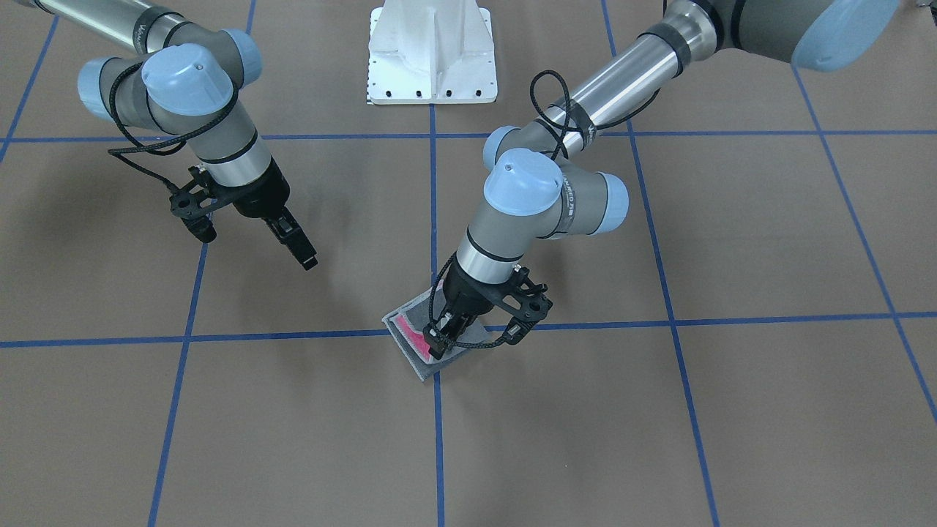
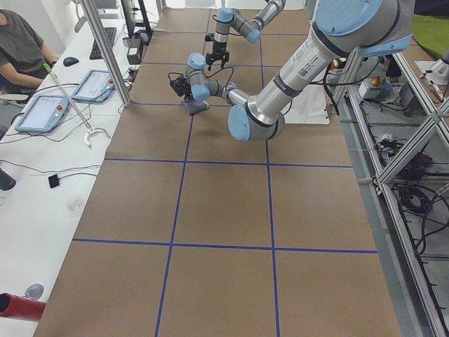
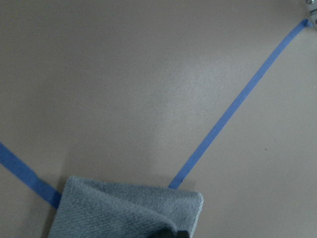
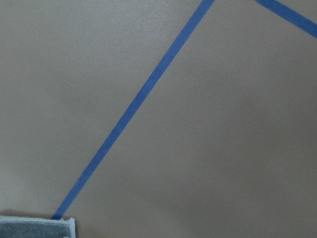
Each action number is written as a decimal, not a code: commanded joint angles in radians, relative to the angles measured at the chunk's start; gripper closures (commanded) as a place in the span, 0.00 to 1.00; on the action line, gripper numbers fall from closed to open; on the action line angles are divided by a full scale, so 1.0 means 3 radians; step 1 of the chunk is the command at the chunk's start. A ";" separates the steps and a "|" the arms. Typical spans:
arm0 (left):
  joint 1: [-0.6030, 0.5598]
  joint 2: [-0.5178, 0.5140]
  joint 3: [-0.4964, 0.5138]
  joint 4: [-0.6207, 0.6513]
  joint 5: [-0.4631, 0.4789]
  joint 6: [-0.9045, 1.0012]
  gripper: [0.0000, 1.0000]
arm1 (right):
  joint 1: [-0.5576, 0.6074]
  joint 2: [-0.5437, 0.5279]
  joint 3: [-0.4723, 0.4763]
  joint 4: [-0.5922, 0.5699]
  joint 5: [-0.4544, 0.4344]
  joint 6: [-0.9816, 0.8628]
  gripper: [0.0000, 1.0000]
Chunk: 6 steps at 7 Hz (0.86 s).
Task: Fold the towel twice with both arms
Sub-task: 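Lift the strip's end with the left gripper and fold it toward the far side, then release the towel and raise the left gripper while the right gripper approaches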
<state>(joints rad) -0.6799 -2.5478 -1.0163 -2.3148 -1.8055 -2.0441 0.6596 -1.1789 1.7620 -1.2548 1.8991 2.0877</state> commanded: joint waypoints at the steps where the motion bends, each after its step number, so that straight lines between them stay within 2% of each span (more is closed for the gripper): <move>1: -0.0116 -0.0113 0.0079 -0.0041 0.0020 -0.0023 0.00 | -0.0005 0.0008 -0.0003 0.0005 -0.0010 0.0000 0.00; 2: -0.0177 -0.0113 0.0044 -0.0041 -0.0005 -0.0023 0.00 | -0.0020 0.0038 -0.0019 0.0000 -0.0031 0.0000 0.00; 4: -0.0295 0.0014 -0.0169 0.0005 -0.0412 -0.0008 0.00 | -0.0036 0.0313 -0.0314 0.0025 -0.0046 0.0035 0.00; 6: -0.0499 0.0711 -0.0802 -0.0010 -0.0842 0.0028 0.00 | -0.0041 0.0737 -0.0687 0.0041 -0.0051 -0.0010 0.00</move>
<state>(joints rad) -0.7929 -2.4516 -1.1485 -2.3162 -1.9808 -2.0425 0.6483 -1.0252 1.6157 -1.2447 1.8852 2.0948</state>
